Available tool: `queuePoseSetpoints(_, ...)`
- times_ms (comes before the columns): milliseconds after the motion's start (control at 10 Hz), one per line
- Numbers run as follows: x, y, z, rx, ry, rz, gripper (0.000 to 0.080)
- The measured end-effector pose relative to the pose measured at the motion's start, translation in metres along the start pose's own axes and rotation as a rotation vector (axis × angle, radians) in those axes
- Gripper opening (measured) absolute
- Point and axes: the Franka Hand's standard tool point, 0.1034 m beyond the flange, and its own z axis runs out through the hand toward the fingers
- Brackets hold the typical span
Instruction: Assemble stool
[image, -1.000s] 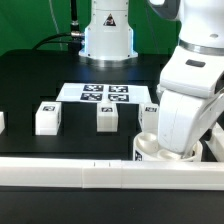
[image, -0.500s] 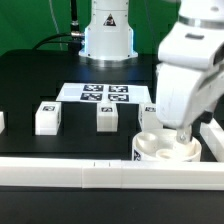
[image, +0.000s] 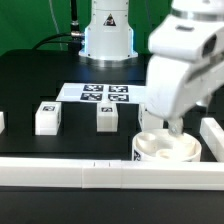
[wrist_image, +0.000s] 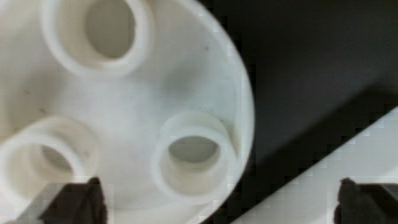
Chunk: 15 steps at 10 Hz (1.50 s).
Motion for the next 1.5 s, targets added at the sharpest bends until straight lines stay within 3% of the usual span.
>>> queuePoseSetpoints(200, -0.009, -0.002, -0.044, -0.015, -0.009, 0.032, 0.0649)
queuePoseSetpoints(300, -0.015, -0.004, -0.046, -0.019, -0.007, 0.030, 0.0649)
queuePoseSetpoints(600, -0.017, -0.004, -0.042, -0.014, -0.010, 0.031, 0.0649)
queuePoseSetpoints(700, -0.032, 0.010, -0.040, -0.040, 0.026, 0.066, 0.0649)
queuePoseSetpoints(800, -0.053, 0.019, -0.042, -0.045, 0.019, 0.169, 0.0649)
queuePoseSetpoints(1000, -0.052, 0.017, -0.041, -0.042, 0.017, 0.182, 0.0649)
queuePoseSetpoints(1300, -0.052, 0.016, -0.040, -0.031, 0.028, 0.419, 0.0649)
queuePoseSetpoints(1500, -0.062, 0.021, -0.040, -0.033, 0.028, 0.676, 0.0649)
